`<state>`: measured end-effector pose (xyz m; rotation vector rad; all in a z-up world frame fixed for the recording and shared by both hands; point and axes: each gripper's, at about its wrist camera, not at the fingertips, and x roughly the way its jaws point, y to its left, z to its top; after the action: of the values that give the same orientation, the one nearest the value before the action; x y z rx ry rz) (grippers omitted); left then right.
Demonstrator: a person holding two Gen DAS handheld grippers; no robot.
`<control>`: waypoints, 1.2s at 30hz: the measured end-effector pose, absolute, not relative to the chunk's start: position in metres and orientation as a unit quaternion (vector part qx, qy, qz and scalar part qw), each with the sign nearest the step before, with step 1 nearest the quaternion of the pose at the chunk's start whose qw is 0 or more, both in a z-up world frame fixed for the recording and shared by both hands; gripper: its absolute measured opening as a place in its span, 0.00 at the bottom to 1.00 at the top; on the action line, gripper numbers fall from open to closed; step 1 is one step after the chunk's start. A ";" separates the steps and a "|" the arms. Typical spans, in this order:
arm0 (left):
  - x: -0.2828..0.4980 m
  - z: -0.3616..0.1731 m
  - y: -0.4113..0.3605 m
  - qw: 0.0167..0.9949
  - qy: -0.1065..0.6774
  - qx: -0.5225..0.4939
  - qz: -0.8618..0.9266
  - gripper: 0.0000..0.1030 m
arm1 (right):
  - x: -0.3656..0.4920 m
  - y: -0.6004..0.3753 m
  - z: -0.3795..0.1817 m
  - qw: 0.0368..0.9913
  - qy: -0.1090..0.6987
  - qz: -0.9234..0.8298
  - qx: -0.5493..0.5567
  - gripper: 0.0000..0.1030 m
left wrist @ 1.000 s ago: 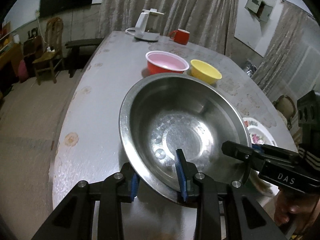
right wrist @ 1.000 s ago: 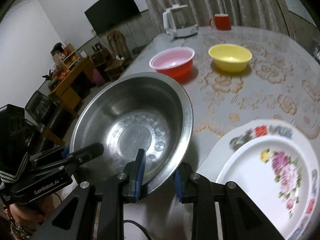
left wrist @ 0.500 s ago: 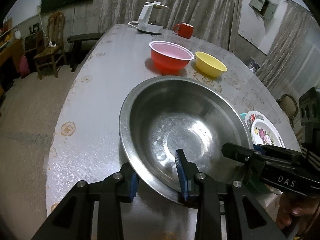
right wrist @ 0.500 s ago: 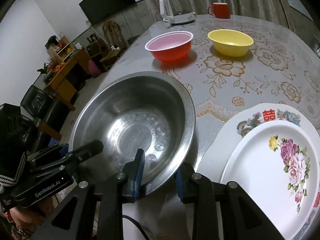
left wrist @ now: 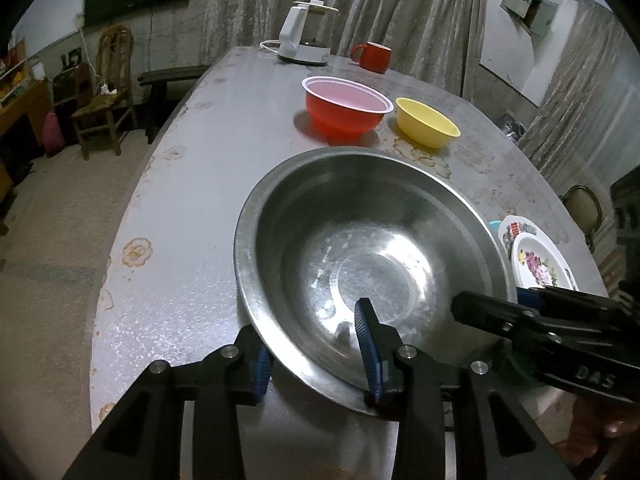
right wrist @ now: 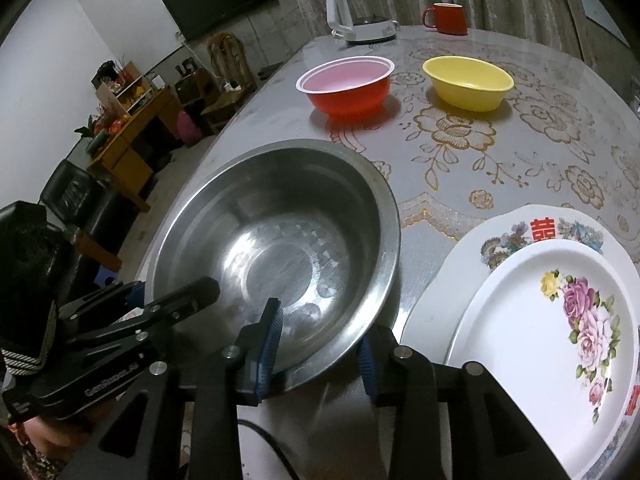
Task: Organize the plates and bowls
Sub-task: 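Lift the steel basin with both grippers and lower it beside the plate stack, then open both grippers and release the steel basin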
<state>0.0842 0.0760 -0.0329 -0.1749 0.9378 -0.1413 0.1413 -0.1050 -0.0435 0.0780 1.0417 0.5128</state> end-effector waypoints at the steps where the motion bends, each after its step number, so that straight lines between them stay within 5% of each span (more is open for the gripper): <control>1: 0.084 -0.033 0.077 0.886 0.451 -0.086 -0.066 0.37 | 0.139 -0.104 -0.041 0.836 0.491 0.244 0.034 0.36; 15: 0.077 -0.031 0.076 0.885 0.454 -0.076 -0.067 0.40 | 0.134 -0.120 -0.025 0.839 0.487 0.241 0.039 0.36; 20: 0.074 -0.025 0.075 0.889 0.450 -0.067 -0.060 0.59 | 0.136 -0.132 -0.013 0.847 0.472 0.239 0.050 0.37; 36: 0.072 0.013 0.099 0.900 0.426 -0.094 -0.021 0.81 | 0.152 -0.158 0.007 0.863 0.445 0.232 0.053 0.36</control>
<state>0.0719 0.0992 0.0126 -0.1947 0.8818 -0.0426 0.1524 -0.1584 0.0069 0.1114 0.9328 0.4857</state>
